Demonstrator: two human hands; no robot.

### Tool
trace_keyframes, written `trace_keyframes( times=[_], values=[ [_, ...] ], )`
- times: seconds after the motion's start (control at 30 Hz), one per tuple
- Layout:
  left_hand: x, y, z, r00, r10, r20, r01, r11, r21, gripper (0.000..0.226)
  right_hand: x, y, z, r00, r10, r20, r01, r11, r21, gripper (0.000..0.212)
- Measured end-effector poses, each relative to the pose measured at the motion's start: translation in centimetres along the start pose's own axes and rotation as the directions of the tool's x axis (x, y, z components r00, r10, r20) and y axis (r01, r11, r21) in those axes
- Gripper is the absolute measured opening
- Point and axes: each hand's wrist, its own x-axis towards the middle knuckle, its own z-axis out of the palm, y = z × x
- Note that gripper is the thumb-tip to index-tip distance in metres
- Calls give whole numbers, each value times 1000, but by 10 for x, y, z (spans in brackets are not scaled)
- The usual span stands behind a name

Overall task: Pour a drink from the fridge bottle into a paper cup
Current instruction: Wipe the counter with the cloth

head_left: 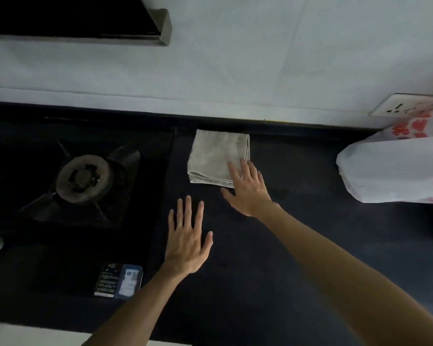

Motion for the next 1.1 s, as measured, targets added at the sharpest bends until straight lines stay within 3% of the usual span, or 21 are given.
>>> trace_keyframes(
  times=[0.33, 0.7, 0.9, 1.1],
  values=[
    [5, -4, 12, 999, -5, -42, 4, 1000, -28, 80, 104, -33, 14, 998, 10, -66, -12, 999, -32, 65],
    [4, -4, 13, 999, -12, -49, 12, 1000, 12, 80, 94, -23, 33, 998, 9, -67, -16, 995, -102, 67],
    [5, -4, 13, 998, -2, -66, 3, 1000, 22, 79, 40, 21, 37, 997, -66, -49, 59, 989, -134, 65],
    [4, -4, 13, 997, 7, -74, -5, 1000, 22, 78, 20, 94, 21, 992, 105, -67, -112, 987, -114, 64]
  ],
)
